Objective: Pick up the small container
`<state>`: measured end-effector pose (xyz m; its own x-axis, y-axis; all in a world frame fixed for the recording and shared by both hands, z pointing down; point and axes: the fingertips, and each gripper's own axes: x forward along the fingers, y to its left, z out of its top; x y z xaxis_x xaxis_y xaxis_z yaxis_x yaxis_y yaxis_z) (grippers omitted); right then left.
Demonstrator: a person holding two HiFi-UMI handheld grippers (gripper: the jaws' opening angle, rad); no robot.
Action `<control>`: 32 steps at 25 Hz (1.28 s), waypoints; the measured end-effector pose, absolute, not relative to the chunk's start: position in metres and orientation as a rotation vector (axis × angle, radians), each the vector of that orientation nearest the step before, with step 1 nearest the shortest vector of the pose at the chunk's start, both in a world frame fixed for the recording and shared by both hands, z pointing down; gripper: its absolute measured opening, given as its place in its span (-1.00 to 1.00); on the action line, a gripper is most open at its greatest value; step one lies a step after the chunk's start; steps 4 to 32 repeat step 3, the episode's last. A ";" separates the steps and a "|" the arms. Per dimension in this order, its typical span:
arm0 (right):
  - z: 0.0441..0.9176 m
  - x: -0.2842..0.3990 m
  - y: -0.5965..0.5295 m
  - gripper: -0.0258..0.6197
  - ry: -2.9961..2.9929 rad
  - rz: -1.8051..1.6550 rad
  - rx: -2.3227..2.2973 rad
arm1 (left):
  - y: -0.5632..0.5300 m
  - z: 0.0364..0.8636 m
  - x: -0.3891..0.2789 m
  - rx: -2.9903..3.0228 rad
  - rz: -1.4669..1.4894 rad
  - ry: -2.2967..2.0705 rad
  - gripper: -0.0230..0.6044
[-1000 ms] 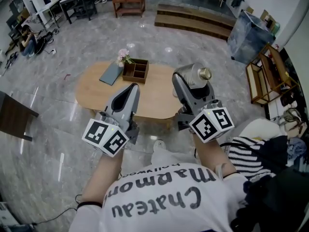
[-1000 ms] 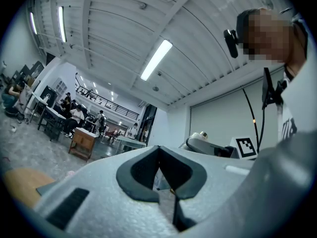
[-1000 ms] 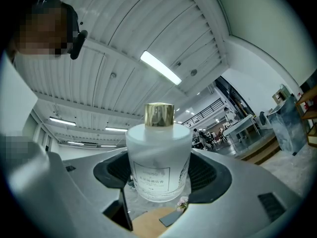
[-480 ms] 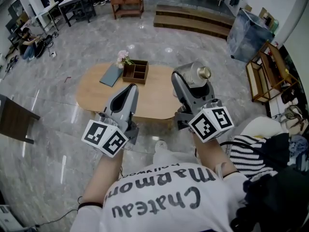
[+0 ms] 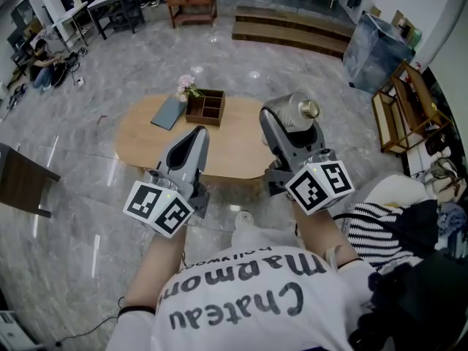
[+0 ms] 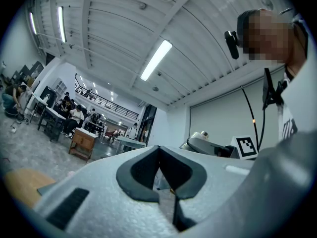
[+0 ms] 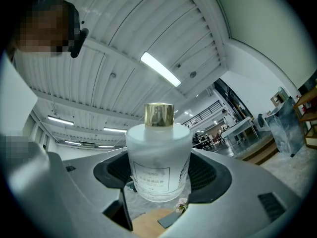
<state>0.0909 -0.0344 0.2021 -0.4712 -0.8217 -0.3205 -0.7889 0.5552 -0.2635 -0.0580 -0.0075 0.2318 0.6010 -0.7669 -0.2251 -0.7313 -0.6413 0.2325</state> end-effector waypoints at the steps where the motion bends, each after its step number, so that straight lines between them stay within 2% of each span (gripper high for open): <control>1: 0.202 0.090 -0.035 0.11 2.384 -0.109 -1.308 | -0.008 0.232 -0.059 2.706 -0.465 -1.271 -0.88; 32: 0.201 0.088 -0.035 0.11 2.383 -0.106 -1.309 | -0.009 0.231 -0.061 2.707 -0.465 -1.271 -0.88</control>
